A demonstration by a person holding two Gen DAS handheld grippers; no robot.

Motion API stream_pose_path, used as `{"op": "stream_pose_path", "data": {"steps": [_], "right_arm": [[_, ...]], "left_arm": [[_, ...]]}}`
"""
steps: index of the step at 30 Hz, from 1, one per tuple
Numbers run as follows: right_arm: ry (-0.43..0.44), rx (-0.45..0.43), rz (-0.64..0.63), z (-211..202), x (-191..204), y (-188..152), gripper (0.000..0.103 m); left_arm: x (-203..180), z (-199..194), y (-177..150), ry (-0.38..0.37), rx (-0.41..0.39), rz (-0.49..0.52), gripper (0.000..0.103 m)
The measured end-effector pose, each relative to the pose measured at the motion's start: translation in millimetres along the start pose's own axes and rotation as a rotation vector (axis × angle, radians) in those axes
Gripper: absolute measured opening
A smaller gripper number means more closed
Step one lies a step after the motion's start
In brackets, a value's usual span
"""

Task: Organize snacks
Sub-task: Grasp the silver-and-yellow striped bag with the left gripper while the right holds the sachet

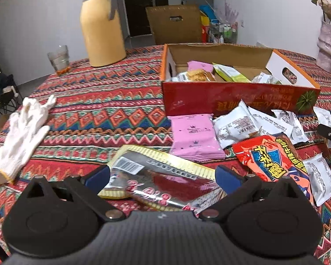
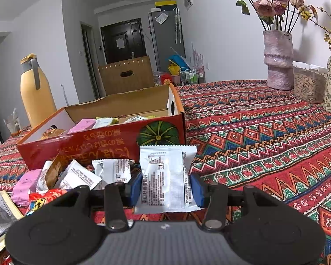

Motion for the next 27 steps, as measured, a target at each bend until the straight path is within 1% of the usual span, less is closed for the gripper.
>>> {"op": "stream_pose_path", "data": {"steps": [2, 5, 9, 11, 16, 20, 22, 24, 25, 26, 27], "right_arm": [[0.001, -0.001, -0.001, -0.3, 0.2, 0.1, 0.047], [0.001, -0.009, -0.002, -1.8, 0.5, 0.8, 0.047], [0.002, -0.022, -0.003, -4.2, 0.7, 1.9, 0.047], [0.003, -0.026, -0.004, -4.9, 0.7, 2.2, 0.047], [0.001, -0.029, -0.004, -5.8, 0.8, 2.8, 0.047], [-0.001, -0.029, -0.004, -6.1, 0.4, 2.9, 0.047], [0.000, -0.029, -0.005, -5.8, 0.4, 2.8, 0.047], [0.000, -0.029, -0.005, -6.0, 0.4, 2.9, 0.047], [0.001, -0.029, -0.005, -6.2, 0.3, 3.0, 0.047], [0.000, -0.029, -0.004, -6.1, 0.6, 2.8, 0.047], [-0.001, -0.028, -0.004, -6.2, 0.5, 2.8, 0.047]], "left_arm": [[3.8, -4.6, 0.4, 0.014, 0.010, -0.007, 0.103], [5.4, -3.8, -4.2, 0.032, 0.057, -0.014, 0.103], [0.1, 4.7, -15.1, 0.018, 0.144, -0.037, 0.103], [-3.2, 8.6, -18.8, 0.014, 0.166, -0.042, 0.103], [-7.7, 23.5, -24.0, -0.009, 0.198, -0.057, 0.103], [-5.1, 32.4, -24.2, -0.035, 0.199, -0.066, 0.102], [-2.9, 33.8, -23.8, -0.054, 0.190, -0.064, 0.097], [-1.8, 32.7, -23.6, -0.084, 0.175, -0.051, 0.087], [-1.5, 31.1, -23.1, -0.104, 0.164, -0.034, 0.084], [-1.1, 29.4, -22.6, -0.119, 0.156, -0.017, 0.077], [-0.7, 28.3, -21.9, -0.129, 0.151, -0.001, 0.074]]}}
Point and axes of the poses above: each gripper's, at about its wrist camera, not at the fingertips, and z roughly the way its jaws point, x to its left, y to its top, the point moved 7 cm from there along z, roughly the way its jaws point, and after that the axes turned 10 degrees about -x, right-handed, at the moved point
